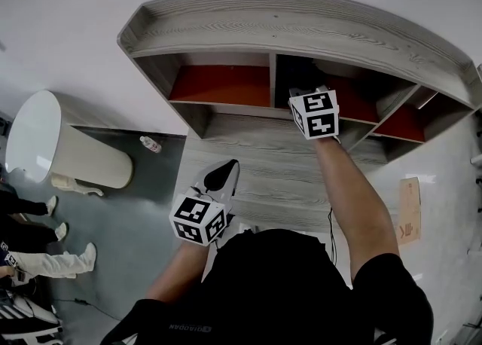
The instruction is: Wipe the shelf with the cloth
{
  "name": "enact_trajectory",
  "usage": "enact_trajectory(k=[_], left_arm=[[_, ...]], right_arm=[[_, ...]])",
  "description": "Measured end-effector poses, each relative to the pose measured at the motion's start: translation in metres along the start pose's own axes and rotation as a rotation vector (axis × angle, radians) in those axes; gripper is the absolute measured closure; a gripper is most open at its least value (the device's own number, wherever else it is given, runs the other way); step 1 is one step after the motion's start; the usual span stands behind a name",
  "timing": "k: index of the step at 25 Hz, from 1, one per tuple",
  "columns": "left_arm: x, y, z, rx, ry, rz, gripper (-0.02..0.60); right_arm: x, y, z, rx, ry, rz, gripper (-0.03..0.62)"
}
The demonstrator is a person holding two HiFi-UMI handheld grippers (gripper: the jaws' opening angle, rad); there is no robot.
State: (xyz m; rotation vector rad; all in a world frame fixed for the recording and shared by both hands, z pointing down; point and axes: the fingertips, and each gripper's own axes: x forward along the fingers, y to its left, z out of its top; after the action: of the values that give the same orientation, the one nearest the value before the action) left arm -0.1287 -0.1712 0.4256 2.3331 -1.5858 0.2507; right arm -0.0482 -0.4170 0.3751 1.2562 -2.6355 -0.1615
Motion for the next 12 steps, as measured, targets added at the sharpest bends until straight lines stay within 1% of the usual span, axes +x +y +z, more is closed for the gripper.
enact_trajectory(k=[12], left_arm=[[0.017, -0.015, 0.002, 0.014, 0.007, -0.052, 0.574]], right_arm=[[-0.021, -0.039, -0.015, 0.011, 0.021, -0.083, 0.499]])
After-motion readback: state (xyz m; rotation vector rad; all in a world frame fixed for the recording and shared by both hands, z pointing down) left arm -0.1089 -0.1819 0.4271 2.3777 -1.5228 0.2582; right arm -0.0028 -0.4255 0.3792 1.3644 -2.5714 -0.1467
